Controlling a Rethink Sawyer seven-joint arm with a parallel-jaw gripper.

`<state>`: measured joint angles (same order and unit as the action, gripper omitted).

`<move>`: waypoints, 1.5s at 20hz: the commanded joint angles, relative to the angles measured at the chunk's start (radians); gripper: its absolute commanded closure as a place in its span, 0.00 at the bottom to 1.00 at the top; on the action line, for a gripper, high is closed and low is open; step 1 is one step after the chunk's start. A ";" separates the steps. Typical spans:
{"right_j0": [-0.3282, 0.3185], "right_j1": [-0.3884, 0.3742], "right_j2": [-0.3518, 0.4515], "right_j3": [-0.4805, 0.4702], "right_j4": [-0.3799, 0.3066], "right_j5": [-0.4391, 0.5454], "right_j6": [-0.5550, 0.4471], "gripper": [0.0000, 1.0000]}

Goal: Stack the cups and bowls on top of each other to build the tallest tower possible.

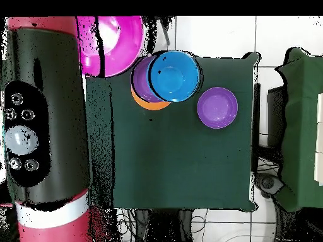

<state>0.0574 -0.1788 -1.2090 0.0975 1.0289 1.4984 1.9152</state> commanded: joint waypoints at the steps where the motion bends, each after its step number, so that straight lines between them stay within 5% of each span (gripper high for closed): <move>1: -0.067 -0.016 0.096 0.032 -0.076 0.032 -0.200 1.00; 30: -0.258 -0.010 -0.056 -0.095 0.126 0.086 -0.404 1.00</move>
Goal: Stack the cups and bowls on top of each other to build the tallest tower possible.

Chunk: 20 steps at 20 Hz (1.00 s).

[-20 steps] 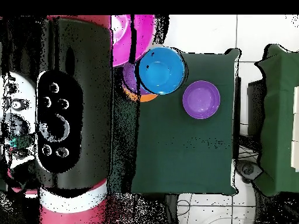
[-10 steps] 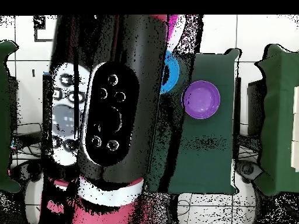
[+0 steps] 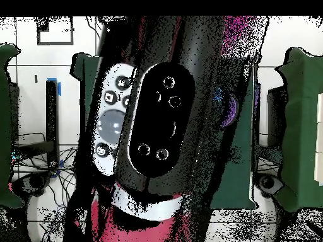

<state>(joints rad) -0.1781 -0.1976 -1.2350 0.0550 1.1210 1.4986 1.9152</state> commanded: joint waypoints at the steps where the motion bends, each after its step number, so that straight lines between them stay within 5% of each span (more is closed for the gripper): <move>1: -0.025 0.009 -0.036 -0.054 0.039 0.087 -0.407 1.00; 20: -0.121 0.039 -0.182 -0.067 0.228 0.041 -0.544 1.00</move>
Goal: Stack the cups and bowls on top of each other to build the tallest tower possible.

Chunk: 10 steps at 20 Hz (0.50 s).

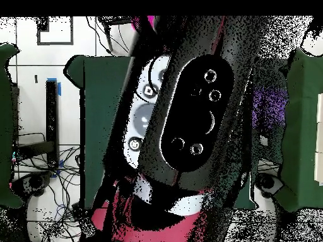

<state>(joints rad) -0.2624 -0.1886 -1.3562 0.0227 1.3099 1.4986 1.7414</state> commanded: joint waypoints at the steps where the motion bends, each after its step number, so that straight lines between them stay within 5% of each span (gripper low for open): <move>1: -0.041 0.032 -0.071 -0.036 0.052 0.037 -0.378 1.00; 10: -0.066 0.045 -0.149 -0.039 0.143 0.006 -0.410 1.00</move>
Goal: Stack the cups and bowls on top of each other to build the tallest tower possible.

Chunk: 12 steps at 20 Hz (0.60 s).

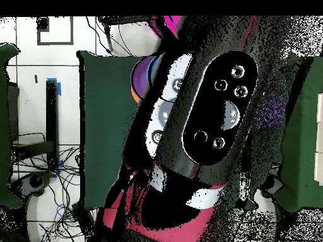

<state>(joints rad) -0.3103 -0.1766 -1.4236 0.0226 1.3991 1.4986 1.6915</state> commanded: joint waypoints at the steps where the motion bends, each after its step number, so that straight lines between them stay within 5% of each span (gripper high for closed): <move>1: -0.018 0.034 -0.084 -0.039 0.058 0.010 -0.360 1.00; 12: -0.055 0.052 -0.231 -0.046 0.231 -0.039 -0.410 1.00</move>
<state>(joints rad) -0.3467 -0.1697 -1.5537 0.0216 1.5758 1.4984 1.6892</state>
